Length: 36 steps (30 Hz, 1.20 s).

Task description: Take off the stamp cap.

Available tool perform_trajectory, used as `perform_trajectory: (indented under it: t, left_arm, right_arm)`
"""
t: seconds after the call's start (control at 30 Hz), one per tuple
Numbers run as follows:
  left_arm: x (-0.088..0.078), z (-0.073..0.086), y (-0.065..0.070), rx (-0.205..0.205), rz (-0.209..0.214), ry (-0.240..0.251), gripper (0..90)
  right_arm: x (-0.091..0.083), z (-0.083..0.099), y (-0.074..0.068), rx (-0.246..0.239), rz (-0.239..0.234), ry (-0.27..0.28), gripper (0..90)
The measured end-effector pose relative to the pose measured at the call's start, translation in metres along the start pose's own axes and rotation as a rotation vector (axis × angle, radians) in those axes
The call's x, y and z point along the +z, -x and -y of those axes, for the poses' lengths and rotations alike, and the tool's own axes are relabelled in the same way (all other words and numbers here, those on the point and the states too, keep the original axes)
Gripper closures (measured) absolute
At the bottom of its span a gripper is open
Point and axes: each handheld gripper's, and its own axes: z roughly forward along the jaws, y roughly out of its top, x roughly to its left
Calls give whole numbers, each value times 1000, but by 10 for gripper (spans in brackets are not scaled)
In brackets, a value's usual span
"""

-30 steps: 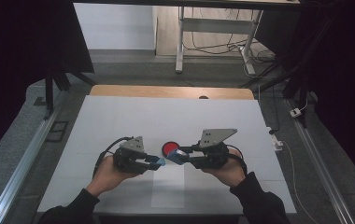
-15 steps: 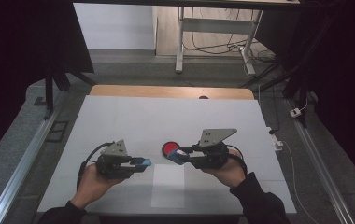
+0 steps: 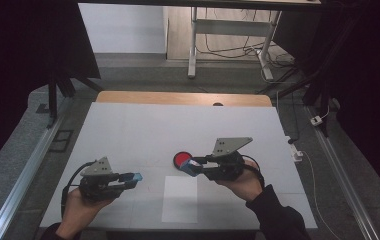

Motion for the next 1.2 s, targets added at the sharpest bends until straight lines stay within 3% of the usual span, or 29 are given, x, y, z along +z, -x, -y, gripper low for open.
perform_trajectory:
  t: [0.3, 0.6, 0.93, 1.2]
  left_arm:
    - [-15, 21, -3, -59, -41, -1, 686]
    - [-29, 37, 0, -89, -71, -2, 686]
    - [-38, 49, 3, -104, -131, -36, 685]
    - [-39, 50, 3, -105, -128, -33, 685]
  right_arm:
    - [-1, 1, 0, 0, 23, -4, 704]
    - [-1, 1, 0, -2, 42, -15, 704]
    - [0, 2, 0, 0, 54, -22, 704]
    - [-1, 2, 1, 6, 60, -25, 703]
